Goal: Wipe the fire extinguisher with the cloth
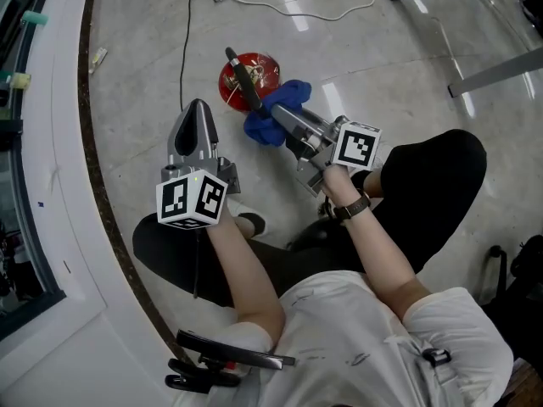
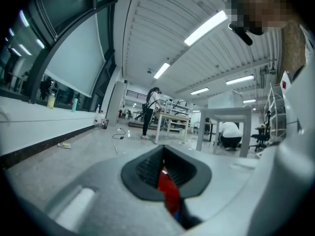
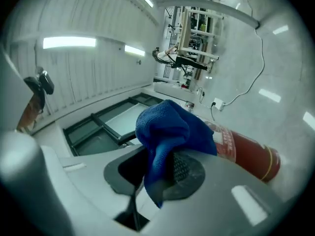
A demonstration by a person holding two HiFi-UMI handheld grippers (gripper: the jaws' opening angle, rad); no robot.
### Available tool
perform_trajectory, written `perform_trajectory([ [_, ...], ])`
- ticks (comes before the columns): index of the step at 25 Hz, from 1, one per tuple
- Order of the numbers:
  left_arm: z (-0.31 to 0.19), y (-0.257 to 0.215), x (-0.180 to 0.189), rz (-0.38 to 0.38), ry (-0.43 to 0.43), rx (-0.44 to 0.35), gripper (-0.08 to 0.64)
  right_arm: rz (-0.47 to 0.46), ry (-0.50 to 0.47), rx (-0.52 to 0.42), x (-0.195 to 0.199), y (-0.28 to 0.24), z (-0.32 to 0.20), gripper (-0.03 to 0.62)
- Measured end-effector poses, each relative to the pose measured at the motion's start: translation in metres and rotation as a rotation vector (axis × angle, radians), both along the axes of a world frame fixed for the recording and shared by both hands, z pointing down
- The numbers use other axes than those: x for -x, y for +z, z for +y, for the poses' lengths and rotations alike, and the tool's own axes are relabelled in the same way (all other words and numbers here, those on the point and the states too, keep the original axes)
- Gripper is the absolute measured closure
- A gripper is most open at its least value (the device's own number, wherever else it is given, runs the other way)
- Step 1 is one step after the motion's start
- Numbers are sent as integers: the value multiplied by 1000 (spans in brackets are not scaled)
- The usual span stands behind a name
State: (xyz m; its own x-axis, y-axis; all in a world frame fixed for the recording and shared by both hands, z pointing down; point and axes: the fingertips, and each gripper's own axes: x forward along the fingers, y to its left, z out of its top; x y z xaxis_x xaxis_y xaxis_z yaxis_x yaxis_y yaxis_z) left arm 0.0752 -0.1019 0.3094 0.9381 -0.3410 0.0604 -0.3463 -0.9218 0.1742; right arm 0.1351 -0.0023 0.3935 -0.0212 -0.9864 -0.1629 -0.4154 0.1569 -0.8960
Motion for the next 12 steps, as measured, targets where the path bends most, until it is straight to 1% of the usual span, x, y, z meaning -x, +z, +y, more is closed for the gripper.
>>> perform_trajectory([
  [2,-2,1,7,-3,-13,5,560,-10,21,11,-2,10,-7,528],
  [4,-1,3,13,-8,-19,8,560,-41,38,-13,-4,20,-9,526],
  [5,-1,5,15,-13,-19,8,560,-44,49,-23,-5,23,-8,528],
  [6,-1,7,17,-17,-18,7,560,-39,64,-13,-7,31,-7,528],
  [7,-1,10,18,-21,-18,8,560,-37,82,21,-10,45,-5,528],
  [8,-2,14,19,-25,-18,10,560,-45,103,77,-13,67,-4,528],
  [10,-2,21,19,-37,-13,18,560,-80,150,212,-19,126,-6,528],
  [12,0,28,17,-51,-7,30,560,-134,191,318,-28,184,-7,528],
])
